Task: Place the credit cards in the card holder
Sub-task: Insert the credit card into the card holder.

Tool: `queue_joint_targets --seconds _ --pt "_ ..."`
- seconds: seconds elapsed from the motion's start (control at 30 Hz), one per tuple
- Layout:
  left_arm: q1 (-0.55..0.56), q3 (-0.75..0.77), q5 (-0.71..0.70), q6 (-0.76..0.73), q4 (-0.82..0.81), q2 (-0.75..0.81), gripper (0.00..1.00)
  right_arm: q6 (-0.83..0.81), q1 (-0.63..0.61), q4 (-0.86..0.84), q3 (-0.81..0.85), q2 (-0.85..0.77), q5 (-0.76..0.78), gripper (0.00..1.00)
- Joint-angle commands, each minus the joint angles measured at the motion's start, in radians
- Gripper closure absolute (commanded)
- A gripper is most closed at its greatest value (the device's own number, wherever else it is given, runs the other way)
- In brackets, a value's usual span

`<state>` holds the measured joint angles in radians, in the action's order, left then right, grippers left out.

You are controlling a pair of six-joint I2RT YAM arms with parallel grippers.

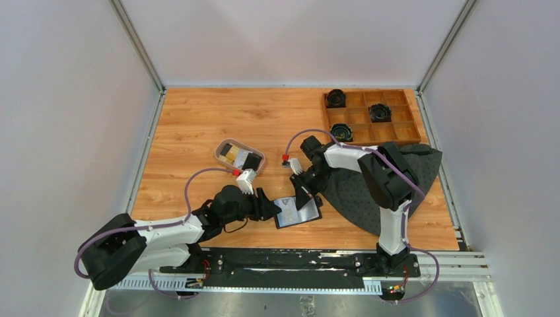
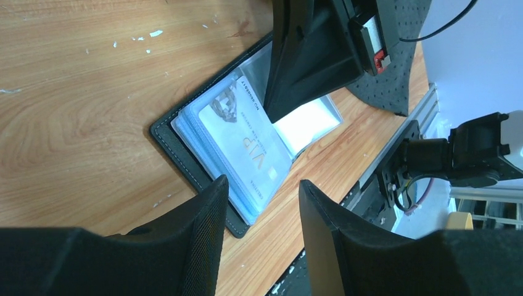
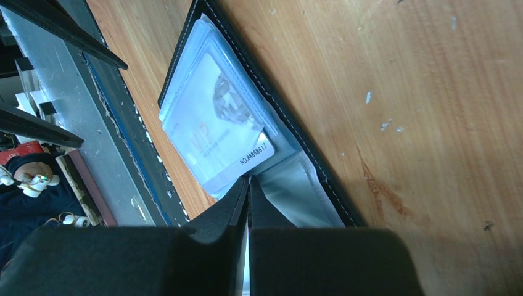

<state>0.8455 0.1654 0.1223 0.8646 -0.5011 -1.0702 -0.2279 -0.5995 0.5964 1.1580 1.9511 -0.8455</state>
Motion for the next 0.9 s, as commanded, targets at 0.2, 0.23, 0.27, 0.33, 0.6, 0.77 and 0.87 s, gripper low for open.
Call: queue_joint_targets --seconds 0.2,0.23,0.27,0.33,0.6,0.77,0.87 --pt "-0.005 0.074 -0.011 -0.035 -0.043 -0.095 0.49 0.006 0.017 0.013 0.011 0.057 0.103 0.97" --pt "-0.005 0.081 -0.005 -0.035 -0.043 -0.104 0.49 0.006 0.017 0.014 0.011 0.058 0.101 0.97" --pt "-0.005 0.086 0.002 -0.03 -0.046 -0.113 0.49 0.006 0.018 0.014 0.012 0.058 0.1 0.97" --pt "-0.005 0.086 0.013 -0.004 -0.067 -0.131 0.49 0.006 0.019 0.015 0.012 0.057 0.096 0.97" --pt "-0.005 0.097 0.016 0.111 -0.087 -0.215 0.49 0.003 0.021 0.019 0.014 0.06 0.086 0.97" --pt "-0.003 0.118 0.033 0.14 -0.087 -0.277 0.51 0.002 0.021 0.022 0.016 0.061 0.086 0.97" --pt "-0.003 0.116 0.03 0.147 -0.086 -0.289 0.52 0.002 0.021 0.021 0.016 0.06 0.084 0.97"
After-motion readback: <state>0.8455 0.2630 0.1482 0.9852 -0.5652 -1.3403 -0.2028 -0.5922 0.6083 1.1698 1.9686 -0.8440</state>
